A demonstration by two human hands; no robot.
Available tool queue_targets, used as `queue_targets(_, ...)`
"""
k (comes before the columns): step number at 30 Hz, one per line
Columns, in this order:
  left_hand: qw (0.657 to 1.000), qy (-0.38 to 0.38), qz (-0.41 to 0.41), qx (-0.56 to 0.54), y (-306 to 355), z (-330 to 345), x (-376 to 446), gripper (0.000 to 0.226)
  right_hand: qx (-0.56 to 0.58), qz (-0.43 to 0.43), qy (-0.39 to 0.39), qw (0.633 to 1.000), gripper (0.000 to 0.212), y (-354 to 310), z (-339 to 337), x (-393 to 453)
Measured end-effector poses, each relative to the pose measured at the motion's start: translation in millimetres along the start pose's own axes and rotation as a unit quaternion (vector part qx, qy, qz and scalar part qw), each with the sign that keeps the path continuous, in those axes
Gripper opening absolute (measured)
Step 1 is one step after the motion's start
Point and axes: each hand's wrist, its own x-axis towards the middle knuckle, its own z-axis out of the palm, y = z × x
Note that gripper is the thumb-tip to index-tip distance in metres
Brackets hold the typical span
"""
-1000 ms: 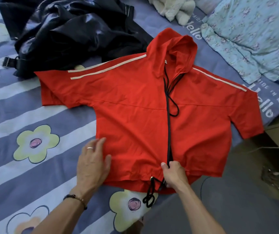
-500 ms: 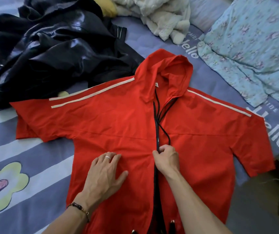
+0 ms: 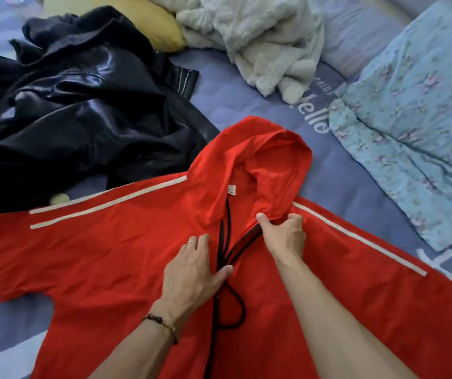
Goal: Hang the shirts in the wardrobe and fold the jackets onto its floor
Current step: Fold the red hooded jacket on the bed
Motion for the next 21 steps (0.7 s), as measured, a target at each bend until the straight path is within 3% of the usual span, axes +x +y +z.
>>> queue_targets(2, 0.998, -0.011, -0.048, -0.046, 18.1, 1.5, 24.6, 0.094, 0.057, 0.017, -0.049, 0.997, 0.063, -5.9, 7.3, 37.1)
queue_targets(4, 0.994, -0.020, -0.064, -0.085, 23.4, 1.0, 44.3, 0.095, 0.093, -0.036, -0.126, 0.987, 0.036, -19.2, 12.0, 51.3)
queue_targets(6, 0.994, -0.028, -0.039, -0.093, 20.9, -2.8, 60.7, 0.071, 0.085, -0.101, -0.265, 0.955, 0.012, -41.0, 10.9, 52.4)
queue_targets(7, 0.995, -0.012, -0.025, -0.093, 17.8, -7.6, 69.0, 0.057, 0.083, -0.114, -0.327, 0.934, 0.013, -51.8, 6.6, 52.8)
queue_targets(8, 0.995, 0.025, -0.019, -0.100, 15.2, -14.3, 78.0, 0.046, 0.081, -0.118, -0.339, 0.930, 0.018, -59.6, 3.0, 56.7)
queue_targets(9, 0.991, 0.078, -0.018, -0.105, 14.1, -21.8, 90.2, 0.040, 0.109, -0.110, -0.312, 0.938, 0.024, -66.1, 1.4, 65.3)
queue_targets(11, 0.980, 0.168, -0.030, -0.105, 20.9, -38.5, 114.7, 0.048, 0.175, -0.037, -0.169, 0.969, 0.031, -75.4, -1.5, 84.8)
queue_targets(13, 0.979, 0.170, -0.075, -0.085, 31.3, -57.1, 142.3, 0.073, 0.214, 0.044, -0.071, 0.973, 0.031, -80.6, -1.5, 102.0)
queue_targets(14, 0.983, 0.133, -0.104, -0.076, 34.8, -63.2, 160.1, 0.081, 0.233, 0.066, -0.057, 0.969, 0.030, -83.8, 0.3, 110.7)
queue_targets(16, 0.983, 0.054, -0.153, -0.087, 38.2, -69.3, 189.1, 0.070, 0.275, 0.083, -0.089, 0.954, 0.019, -92.1, 5.7, 118.8)
queue_targets(18, 0.959, 0.019, -0.184, -0.214, 39.8, -75.5, 214.2, 0.026, 0.340, 0.095, -0.145, 0.924, 0.011, -104.9, 10.8, 124.3)
queue_targets(19, 0.928, 0.005, -0.201, -0.315, 41.4, -78.3, 222.9, 0.012, 0.391, 0.099, -0.182, 0.897, 0.012, -111.7, 11.6, 123.5)
queue_targets(21, 0.843, -0.038, -0.215, -0.492, 48.0, -80.8, 237.0, 0.009, 0.477, 0.110, -0.258, 0.833, 0.006, -122.1, 12.2, 125.3)
